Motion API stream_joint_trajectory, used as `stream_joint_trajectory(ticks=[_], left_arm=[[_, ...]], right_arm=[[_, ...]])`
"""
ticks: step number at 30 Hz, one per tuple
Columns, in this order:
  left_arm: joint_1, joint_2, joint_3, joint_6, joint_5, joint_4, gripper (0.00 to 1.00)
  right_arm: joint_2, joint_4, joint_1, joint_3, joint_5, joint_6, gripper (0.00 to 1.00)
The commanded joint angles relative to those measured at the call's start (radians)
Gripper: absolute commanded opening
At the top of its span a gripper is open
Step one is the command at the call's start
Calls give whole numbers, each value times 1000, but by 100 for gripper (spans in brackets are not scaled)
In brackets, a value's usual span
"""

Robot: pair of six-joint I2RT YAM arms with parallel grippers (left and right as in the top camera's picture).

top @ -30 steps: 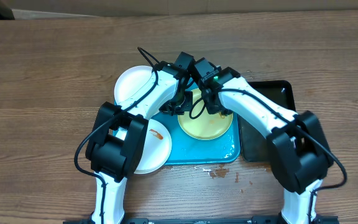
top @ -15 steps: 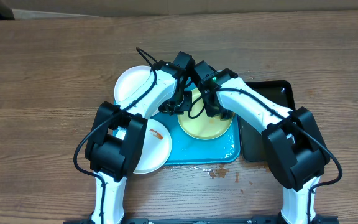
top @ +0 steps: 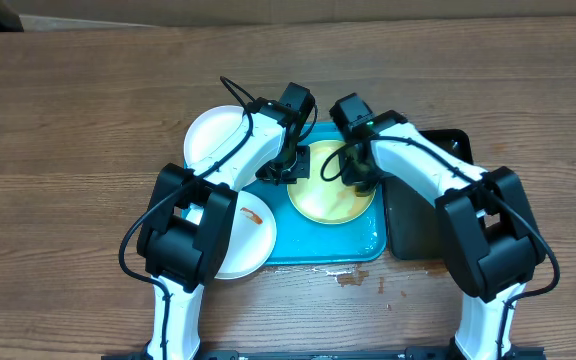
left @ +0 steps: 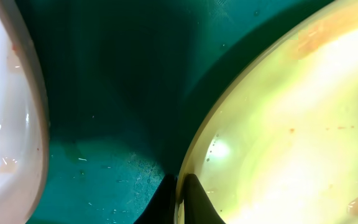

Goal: Clean dirty plates on tray and stack at the side
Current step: 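Scrub the yellow plate with the sponge in right gripper, then drop sponge into water tray and raise right arm away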

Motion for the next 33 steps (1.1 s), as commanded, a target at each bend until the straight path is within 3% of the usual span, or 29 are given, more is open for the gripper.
stream_joint_trajectory(ticks=[1, 8, 17, 21, 26, 33], left_arm=[[0, 29, -17, -14, -39, 7, 4], [0, 29, -17, -14, -39, 7, 4], [0, 29, -17, -14, -36, 9, 4], [0, 29, -17, -14, -36, 8, 5], [0, 29, -17, -14, -36, 9, 6], [0, 29, -17, -14, -35, 9, 12]], right_arm=[[21, 20, 3, -32, -164, -41, 4], [21, -9, 5, -32, -351, -139, 4], [16, -24, -17, -8, -593, -150, 4], [-9, -91, -75, 57, -769, -246, 4], [-71, -192, -180, 143, -713, -247, 4], [-173, -352, -352, 161, -452, -227, 4]])
